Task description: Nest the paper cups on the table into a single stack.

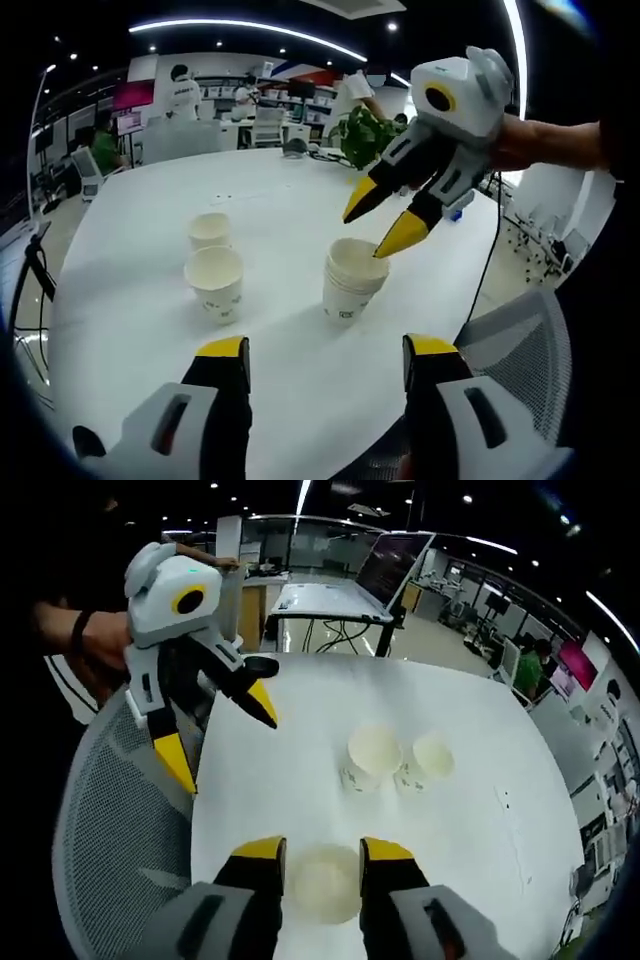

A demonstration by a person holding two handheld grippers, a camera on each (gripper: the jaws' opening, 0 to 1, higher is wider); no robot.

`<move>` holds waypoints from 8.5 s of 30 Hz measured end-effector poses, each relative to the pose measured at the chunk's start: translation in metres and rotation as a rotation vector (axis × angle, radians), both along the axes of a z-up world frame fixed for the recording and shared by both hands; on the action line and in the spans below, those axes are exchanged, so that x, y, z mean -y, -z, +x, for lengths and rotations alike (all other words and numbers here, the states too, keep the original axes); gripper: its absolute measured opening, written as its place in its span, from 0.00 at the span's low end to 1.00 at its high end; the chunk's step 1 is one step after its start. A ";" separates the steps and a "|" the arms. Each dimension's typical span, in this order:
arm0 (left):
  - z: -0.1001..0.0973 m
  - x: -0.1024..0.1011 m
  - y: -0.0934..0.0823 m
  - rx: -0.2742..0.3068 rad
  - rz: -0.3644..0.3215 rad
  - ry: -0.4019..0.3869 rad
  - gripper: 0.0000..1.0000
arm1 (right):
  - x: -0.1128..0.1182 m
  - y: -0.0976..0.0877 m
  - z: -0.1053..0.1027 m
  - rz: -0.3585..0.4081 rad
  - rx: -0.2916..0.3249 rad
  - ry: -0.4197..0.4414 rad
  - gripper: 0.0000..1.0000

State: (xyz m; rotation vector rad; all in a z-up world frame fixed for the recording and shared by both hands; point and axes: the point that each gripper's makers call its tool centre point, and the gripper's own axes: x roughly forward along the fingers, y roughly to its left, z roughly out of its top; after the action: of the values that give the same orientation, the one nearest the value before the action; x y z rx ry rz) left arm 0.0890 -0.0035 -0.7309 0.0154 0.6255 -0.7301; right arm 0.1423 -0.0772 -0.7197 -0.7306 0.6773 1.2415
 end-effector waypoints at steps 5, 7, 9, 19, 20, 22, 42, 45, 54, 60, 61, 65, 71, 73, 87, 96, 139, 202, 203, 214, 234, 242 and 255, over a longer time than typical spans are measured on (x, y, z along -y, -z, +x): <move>-0.001 0.000 0.000 0.000 0.003 -0.001 0.60 | -0.011 -0.004 0.012 0.043 -0.003 0.037 0.34; -0.002 0.000 0.000 0.000 0.004 0.002 0.60 | -0.017 -0.008 0.017 0.060 -0.003 0.048 0.35; -0.001 0.000 -0.001 0.002 0.009 0.004 0.61 | -0.024 -0.009 0.025 0.084 -0.011 0.063 0.37; 0.001 0.003 -0.001 0.001 0.004 0.002 0.63 | -0.061 -0.002 0.037 0.120 -0.034 0.040 0.39; 0.001 0.003 0.000 0.000 0.005 0.003 0.63 | -0.062 -0.001 0.039 0.116 -0.034 0.034 0.39; 0.000 0.004 0.000 0.000 0.006 0.007 0.63 | -0.065 0.012 0.042 0.082 -0.036 0.022 0.39; -0.002 -0.004 0.003 -0.007 -0.008 -0.024 0.63 | -0.107 0.051 0.061 0.001 -0.081 -0.041 0.32; -0.002 -0.006 0.004 -0.008 -0.009 -0.028 0.63 | -0.108 0.061 0.057 -0.014 -0.128 -0.033 0.31; -0.002 -0.011 0.005 -0.009 -0.011 -0.039 0.63 | -0.110 0.080 0.059 -0.083 -0.104 -0.054 0.24; -0.004 -0.012 0.004 -0.010 -0.013 -0.046 0.63 | -0.116 0.095 0.056 -0.103 -0.076 -0.105 0.01; -0.004 -0.012 0.004 -0.011 -0.013 -0.047 0.63 | -0.116 0.096 0.056 -0.107 -0.069 -0.111 0.00; -0.008 -0.011 0.001 -0.012 -0.013 -0.048 0.62 | -0.118 0.090 0.049 -0.097 -0.053 -0.150 0.00; -0.009 -0.010 0.000 -0.011 -0.012 -0.049 0.62 | -0.116 0.084 0.055 -0.090 -0.031 -0.145 0.00; -0.009 -0.010 0.000 -0.010 -0.011 -0.048 0.62 | -0.116 0.079 0.055 -0.077 -0.036 -0.132 0.00; -0.001 -0.010 0.007 -0.008 -0.008 -0.039 0.63 | -0.101 0.040 0.056 0.015 -0.019 -0.085 0.00; 0.000 -0.004 0.005 -0.008 -0.007 -0.026 0.62 | -0.081 0.020 0.059 0.031 0.016 -0.063 0.00; 0.003 0.007 0.002 -0.002 0.002 0.005 0.62 | 0.010 -0.021 0.022 0.036 0.075 -0.003 0.00; 0.002 0.011 0.003 -0.007 0.002 0.022 0.62 | 0.025 0.004 -0.031 -0.029 0.053 -0.043 0.00; 0.002 0.011 0.003 -0.008 0.001 0.021 0.62 | 0.025 0.005 -0.031 -0.031 0.052 -0.044 0.00; 0.001 0.012 0.003 -0.011 0.001 0.026 0.62 | 0.026 0.012 -0.028 -0.046 0.053 -0.038 0.00; 0.002 0.008 0.006 -0.012 0.000 0.017 0.62 | 0.029 0.015 -0.027 -0.061 0.065 -0.060 0.06; 0.004 0.010 0.005 -0.010 -0.001 0.020 0.62 | 0.023 0.003 -0.031 -0.023 0.057 -0.089 0.18; 0.005 0.012 0.006 -0.013 -0.005 0.019 0.64 | 0.008 -0.031 0.001 0.111 0.056 -0.022 0.40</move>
State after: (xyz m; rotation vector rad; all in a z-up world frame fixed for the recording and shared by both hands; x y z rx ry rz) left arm 0.0940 -0.0151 -0.7374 0.0120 0.6366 -0.7509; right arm 0.1435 -0.0852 -0.6889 -0.6795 0.5514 1.2636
